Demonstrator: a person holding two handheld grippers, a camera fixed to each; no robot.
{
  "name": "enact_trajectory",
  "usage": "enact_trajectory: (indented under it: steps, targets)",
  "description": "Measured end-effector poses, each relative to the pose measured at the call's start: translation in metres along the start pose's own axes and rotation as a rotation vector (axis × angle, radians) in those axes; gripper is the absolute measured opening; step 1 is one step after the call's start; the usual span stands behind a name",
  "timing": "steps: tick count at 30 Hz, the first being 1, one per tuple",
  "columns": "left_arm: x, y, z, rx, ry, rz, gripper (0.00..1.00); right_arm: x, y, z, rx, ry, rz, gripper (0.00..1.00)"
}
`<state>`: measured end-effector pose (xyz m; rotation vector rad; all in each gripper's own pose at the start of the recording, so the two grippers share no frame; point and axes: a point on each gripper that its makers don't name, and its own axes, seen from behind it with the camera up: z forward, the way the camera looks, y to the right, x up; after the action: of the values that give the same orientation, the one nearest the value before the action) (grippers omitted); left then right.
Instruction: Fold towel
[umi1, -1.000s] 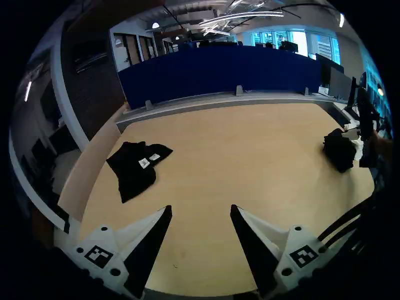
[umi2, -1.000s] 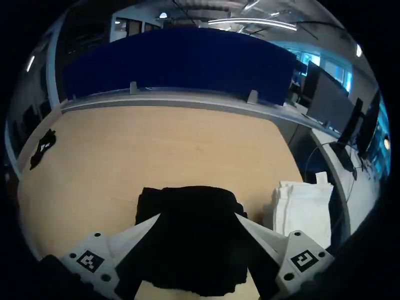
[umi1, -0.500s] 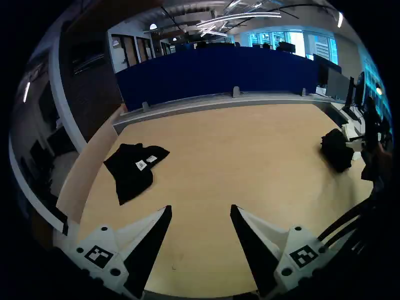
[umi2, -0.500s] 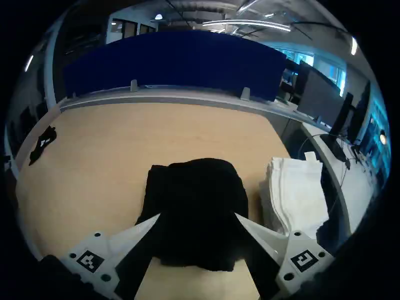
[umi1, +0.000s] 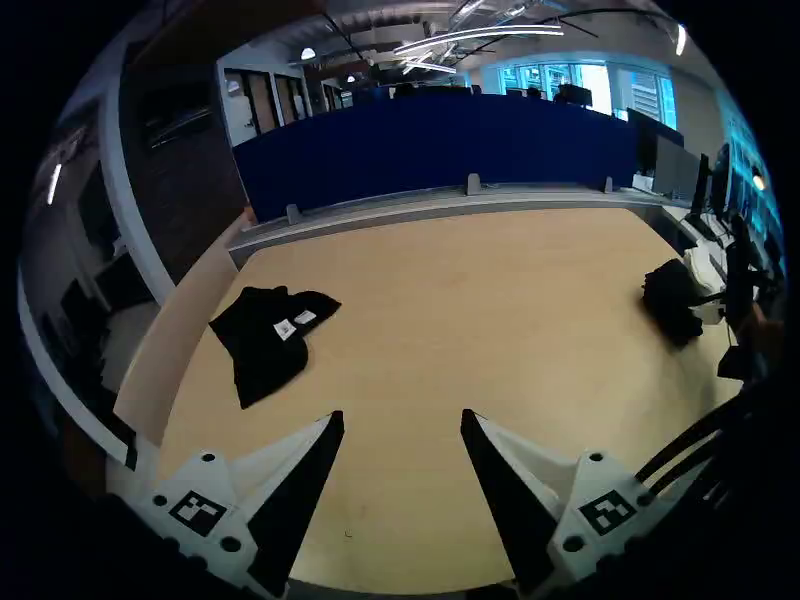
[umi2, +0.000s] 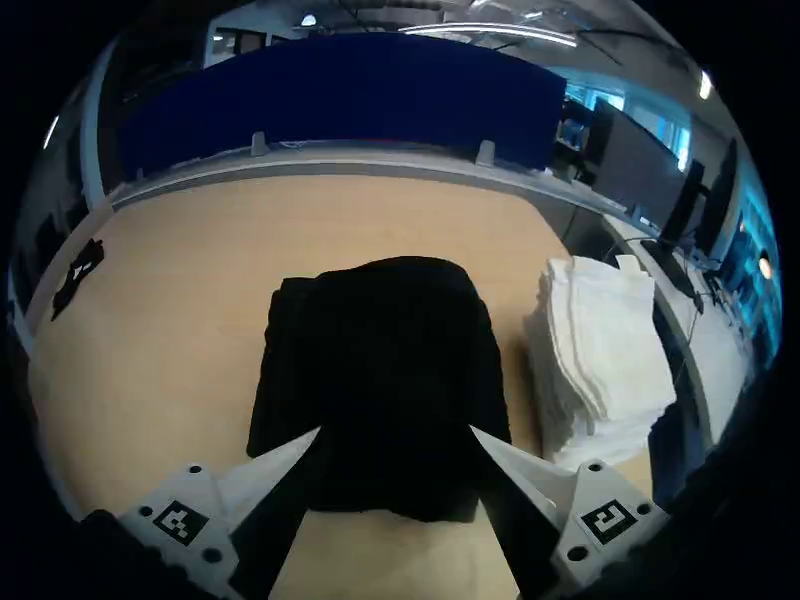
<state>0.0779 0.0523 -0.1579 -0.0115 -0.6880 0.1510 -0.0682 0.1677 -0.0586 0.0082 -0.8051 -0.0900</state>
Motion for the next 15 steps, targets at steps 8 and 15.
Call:
enact_trajectory:
  steps: [8,15]
  targets:
    - [0.001,-0.001,-0.002,0.003,0.006,-0.002,0.86,0.02,-0.008,-0.018,0.005,0.051,0.035,0.95]
    - [0.0,-0.003,0.001,-0.011,0.009,-0.02,0.86,0.041,-0.022,-0.042,0.02,0.112,0.045,0.95]
